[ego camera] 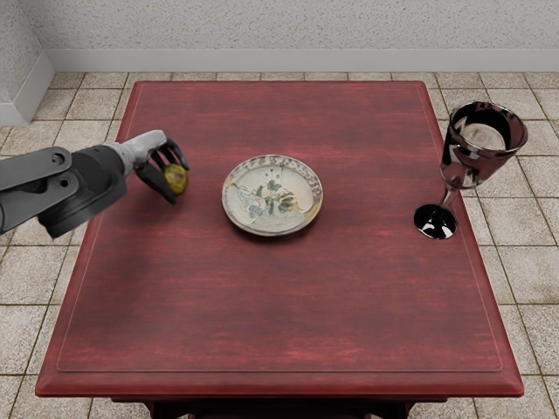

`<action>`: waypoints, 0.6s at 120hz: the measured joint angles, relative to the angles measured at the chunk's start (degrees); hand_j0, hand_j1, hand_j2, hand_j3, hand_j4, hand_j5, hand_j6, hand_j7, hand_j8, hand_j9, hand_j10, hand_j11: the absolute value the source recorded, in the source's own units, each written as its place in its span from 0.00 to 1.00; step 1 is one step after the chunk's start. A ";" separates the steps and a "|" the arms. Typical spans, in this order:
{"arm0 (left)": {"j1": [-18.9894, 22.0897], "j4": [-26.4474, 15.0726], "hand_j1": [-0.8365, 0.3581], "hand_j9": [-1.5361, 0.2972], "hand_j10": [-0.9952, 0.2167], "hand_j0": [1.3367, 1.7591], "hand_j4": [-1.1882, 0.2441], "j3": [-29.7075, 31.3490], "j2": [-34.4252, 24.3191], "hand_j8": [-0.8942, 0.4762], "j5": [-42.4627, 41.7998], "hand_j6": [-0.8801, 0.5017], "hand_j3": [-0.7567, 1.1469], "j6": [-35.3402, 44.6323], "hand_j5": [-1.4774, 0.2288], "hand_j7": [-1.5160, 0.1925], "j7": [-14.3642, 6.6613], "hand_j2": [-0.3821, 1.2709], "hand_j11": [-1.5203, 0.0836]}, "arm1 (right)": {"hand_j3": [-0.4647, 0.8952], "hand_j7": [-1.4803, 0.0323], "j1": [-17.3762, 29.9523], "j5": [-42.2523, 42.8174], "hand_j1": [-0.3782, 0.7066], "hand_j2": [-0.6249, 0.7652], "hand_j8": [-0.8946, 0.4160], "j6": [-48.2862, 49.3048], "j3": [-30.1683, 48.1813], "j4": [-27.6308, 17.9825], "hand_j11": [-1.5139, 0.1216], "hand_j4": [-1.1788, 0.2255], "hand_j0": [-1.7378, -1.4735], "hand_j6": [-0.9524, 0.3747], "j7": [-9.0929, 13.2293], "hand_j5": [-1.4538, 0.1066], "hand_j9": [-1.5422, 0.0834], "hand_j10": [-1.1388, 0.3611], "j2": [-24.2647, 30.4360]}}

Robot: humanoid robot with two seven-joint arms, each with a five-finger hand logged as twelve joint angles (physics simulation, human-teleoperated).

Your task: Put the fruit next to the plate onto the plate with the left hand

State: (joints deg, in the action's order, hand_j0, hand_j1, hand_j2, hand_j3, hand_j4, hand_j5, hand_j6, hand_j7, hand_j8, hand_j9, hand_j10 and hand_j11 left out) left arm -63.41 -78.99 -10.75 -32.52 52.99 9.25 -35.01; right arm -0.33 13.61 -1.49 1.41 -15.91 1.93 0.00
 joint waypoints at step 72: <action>-6.06 1.05 0.43 0.38 0.30 0.76 0.38 -0.04 11.17 0.31 -5.02 0.31 0.40 -0.23 0.37 0.39 0.00 0.50 0.43 | 0.34 0.98 -0.02 0.01 0.03 0.45 0.68 0.00 0.00 0.00 0.93 0.84 0.30 0.72 0.00 0.93 0.95 0.76 0.00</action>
State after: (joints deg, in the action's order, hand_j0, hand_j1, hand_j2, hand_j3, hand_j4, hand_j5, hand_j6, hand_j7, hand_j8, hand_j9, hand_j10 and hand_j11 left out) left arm -69.47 -77.94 -10.79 -21.35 47.97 9.02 -35.01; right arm -0.35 13.61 -1.49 1.41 -15.91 1.93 0.00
